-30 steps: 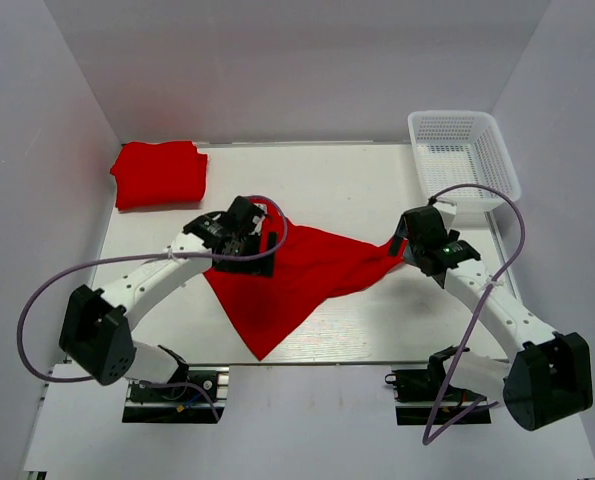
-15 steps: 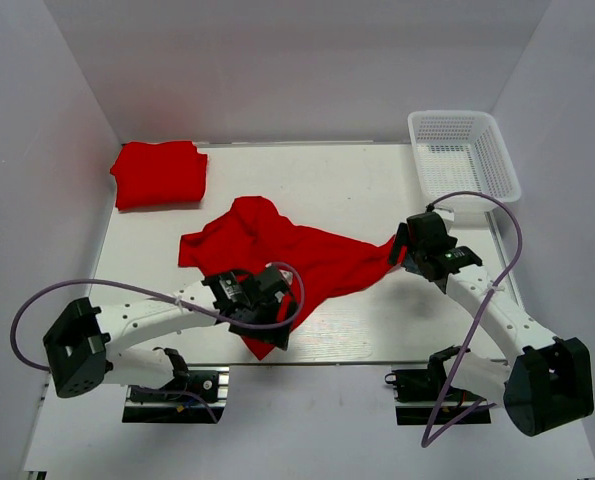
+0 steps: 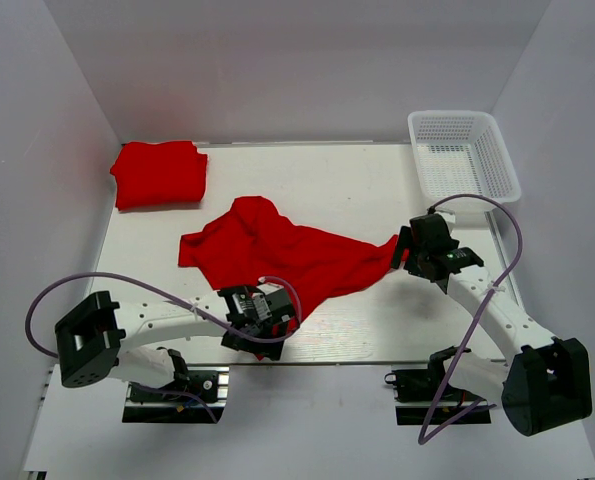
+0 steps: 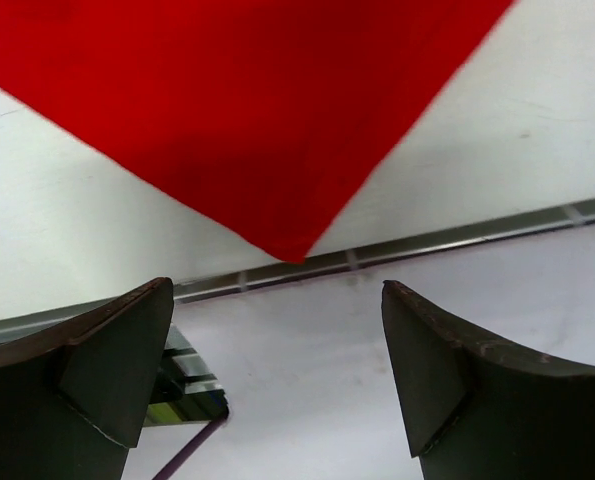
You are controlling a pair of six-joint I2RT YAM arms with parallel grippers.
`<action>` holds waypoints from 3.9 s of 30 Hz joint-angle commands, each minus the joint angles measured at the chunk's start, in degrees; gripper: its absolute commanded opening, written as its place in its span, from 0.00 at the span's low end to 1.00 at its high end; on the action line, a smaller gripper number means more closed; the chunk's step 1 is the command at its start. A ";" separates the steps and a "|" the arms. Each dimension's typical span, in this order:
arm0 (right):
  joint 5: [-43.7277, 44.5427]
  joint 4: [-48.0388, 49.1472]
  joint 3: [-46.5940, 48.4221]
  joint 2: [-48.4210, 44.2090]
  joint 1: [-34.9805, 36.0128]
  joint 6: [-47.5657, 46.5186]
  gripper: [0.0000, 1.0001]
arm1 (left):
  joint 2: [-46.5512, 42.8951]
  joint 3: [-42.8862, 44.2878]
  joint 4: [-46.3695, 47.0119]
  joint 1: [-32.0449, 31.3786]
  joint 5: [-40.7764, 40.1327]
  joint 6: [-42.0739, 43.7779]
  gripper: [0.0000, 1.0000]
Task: Fold and stack the t-shirts
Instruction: Flatten out the tshirt
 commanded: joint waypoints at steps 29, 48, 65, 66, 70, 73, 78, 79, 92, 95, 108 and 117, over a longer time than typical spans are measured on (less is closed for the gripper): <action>-0.69 -1.57 -0.12 -0.73 -2.48 -0.22 0.90 | 5.82 -4.81 13.86 0.20 -6.11 0.05 0.00; -1.04 1.15 8.49 9.64 -9.87 6.99 0.90 | -9.38 4.33 -1.00 0.73 -19.47 -6.63 0.00; -4.91 7.13 10.69 20.19 -13.38 7.87 0.90 | -6.66 9.61 0.05 0.73 -22.38 -3.64 0.00; -4.91 8.53 10.69 21.06 -13.38 8.39 0.90 | -6.66 9.61 0.06 0.73 -22.38 -3.64 0.00; -4.73 9.59 10.95 23.08 -13.56 10.68 0.90 | -6.14 9.61 0.06 0.73 -21.76 -3.11 0.00; -4.21 10.38 10.95 24.66 -13.30 12.52 0.90 | -6.14 10.13 -0.47 0.73 -21.76 -3.11 0.00; -2.27 10.39 10.69 25.37 -13.47 14.02 0.78 | -6.14 10.75 -1.96 0.73 -22.38 -3.11 0.00; -1.40 10.39 10.60 25.37 -13.38 14.11 0.75 | -6.14 10.75 -1.96 0.73 -22.38 -3.11 0.00; -0.68 12.23 10.78 28.80 -13.65 13.14 0.37 | -6.14 11.98 -3.63 0.73 -24.14 -3.11 0.00; -0.25 12.76 10.60 29.59 -13.82 13.14 0.31 | -6.74 11.98 -3.63 0.73 -24.14 -3.11 0.00; -3.85 19.25 7.01 20.64 -13.47 4.81 0.00 | -11.31 15.75 -5.03 0.73 -28.43 -4.17 0.00; -12.02 30.08 6.89 -6.32 -13.65 -14.08 0.00 | -11.85 38.33 -15.84 0.73 -48.46 -3.64 0.00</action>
